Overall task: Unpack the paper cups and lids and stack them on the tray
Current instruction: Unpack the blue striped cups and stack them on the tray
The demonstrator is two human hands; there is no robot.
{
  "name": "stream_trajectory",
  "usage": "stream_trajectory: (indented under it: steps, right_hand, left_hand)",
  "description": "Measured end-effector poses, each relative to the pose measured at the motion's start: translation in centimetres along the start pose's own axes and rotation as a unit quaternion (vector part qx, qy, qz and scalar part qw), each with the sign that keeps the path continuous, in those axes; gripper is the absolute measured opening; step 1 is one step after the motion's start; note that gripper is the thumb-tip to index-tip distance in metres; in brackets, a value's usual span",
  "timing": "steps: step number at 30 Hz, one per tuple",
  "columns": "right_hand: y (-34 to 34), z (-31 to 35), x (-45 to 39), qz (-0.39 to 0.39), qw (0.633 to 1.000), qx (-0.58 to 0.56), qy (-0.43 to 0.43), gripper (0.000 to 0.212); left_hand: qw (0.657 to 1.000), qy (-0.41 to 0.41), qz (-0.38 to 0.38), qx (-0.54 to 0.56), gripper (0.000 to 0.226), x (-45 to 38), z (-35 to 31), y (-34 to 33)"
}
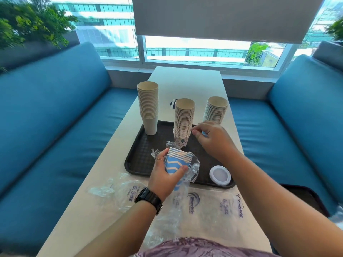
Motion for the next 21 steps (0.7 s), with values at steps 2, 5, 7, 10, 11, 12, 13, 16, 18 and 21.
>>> stream_trajectory:
  steps: [2, 5, 7, 10, 11, 12, 13, 16, 18, 21]
  right_hand:
    - [-1.1, 0.7, 1.0, 0.032, 0.999, -0.036, -0.011, 0.018]
    - [-2.4, 1.2, 2.2, 0.07, 0.993, -0.088, -0.037, 0.016]
    - [-3.0, 1.1, 3.0, 0.094, 0.986, -0.126, -0.058, 0.014]
    - [-3.7, 1.1, 3.9, 0.12, 0.974, -0.175, -0.079, 0.011]
    - [-3.8, 1.3, 4.1, 0.123, 0.972, -0.182, -0.082, 0.01]
    - [-3.9, 1.3, 4.2, 0.123, 0.971, -0.185, -0.084, 0.009]
    - [-3.9, 1.4, 4.1, 0.121, 0.971, -0.187, -0.085, 0.008]
    - [-3.8, 1.5, 4.0, 0.117, 0.969, -0.199, -0.093, 0.007]
    - [-3.8, 1.5, 3.8, 0.118, 0.968, -0.2, -0.097, 0.008]
    - [-3.7, 1.4, 3.6, 0.115, 0.969, -0.195, -0.096, 0.01]
  left_hand:
    - [1.0, -0.001, 0.002, 0.001, 0.07, 0.1, -0.1, 0.0]
    - [1.0, -0.005, 0.0, 0.007, 0.071, 0.3, -0.3, 0.0]
    - [1.0, -0.008, 0.0, 0.006, 0.072, 0.3, -0.4, 0.0]
    - [1.0, -0.012, 0.004, -0.001, 0.076, 0.3, -0.5, -0.1]
    - [1.0, -0.013, 0.006, -0.007, 0.077, 0.3, -0.6, -0.1]
    - [1.0, -0.013, 0.007, -0.011, 0.078, 0.4, -0.6, -0.2]
    - [1.0, -0.014, 0.009, -0.013, 0.079, 0.4, -0.7, -0.2]
    - [1.0, -0.013, 0.017, -0.01, 0.081, 0.5, -0.7, -0.3]
    - [1.0, -0.01, 0.018, -0.011, 0.08, 0.6, -0.7, -0.2]
    - [1.0, -0.015, 0.008, -0.021, 0.077, 0.6, -0.8, -0.1]
Point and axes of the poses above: each hand's wrist, its own x-axis away from the middle knuckle, its own y-axis out of the back of the hand, z = x × y, the point moved 6 cm from there along -x, towards the middle knuckle, and after that the axes turned 14 degrees about y, right-handed, at the moved point
